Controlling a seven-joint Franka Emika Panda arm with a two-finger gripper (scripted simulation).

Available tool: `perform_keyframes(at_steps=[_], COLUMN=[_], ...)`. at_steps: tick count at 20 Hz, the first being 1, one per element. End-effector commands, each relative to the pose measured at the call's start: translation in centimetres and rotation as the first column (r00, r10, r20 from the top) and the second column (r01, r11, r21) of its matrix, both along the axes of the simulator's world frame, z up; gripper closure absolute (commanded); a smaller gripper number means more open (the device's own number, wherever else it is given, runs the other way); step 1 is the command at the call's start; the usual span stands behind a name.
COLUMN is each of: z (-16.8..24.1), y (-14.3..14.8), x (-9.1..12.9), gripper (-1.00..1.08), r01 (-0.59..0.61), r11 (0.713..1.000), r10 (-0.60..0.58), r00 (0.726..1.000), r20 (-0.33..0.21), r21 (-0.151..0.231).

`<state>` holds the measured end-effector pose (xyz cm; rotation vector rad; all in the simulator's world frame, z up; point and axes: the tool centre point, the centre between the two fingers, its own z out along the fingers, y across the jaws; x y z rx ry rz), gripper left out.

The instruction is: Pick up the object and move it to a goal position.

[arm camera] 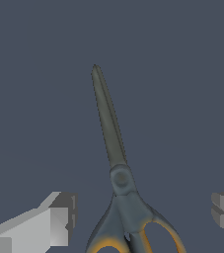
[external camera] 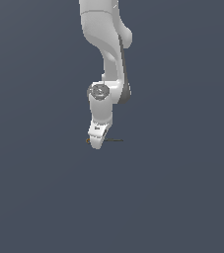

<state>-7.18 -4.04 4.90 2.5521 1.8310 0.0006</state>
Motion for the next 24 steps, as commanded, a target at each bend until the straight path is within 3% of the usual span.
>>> perform_keyframes(at_steps=[1,12,13,24], z=[-0.9,-4.1,-4.1,-3.9], y=[0.0,0.0,0.0,0.4], x=[-0.1,-0.1,-0.1,-0.1], gripper=[-0.92,-0.92,1.08,1.08], r01=[-0.001,-0.004,-0.004,-0.01], r11=[1.0,1.0,1.0,1.0], r10=[0.001,0.004,0.004,0.01], r00=[1.0,1.0,1.0,1.0], r20=[-0.001,-0.001,-0.001,0.0], r21=[0.0,0.0,0.0,0.001])
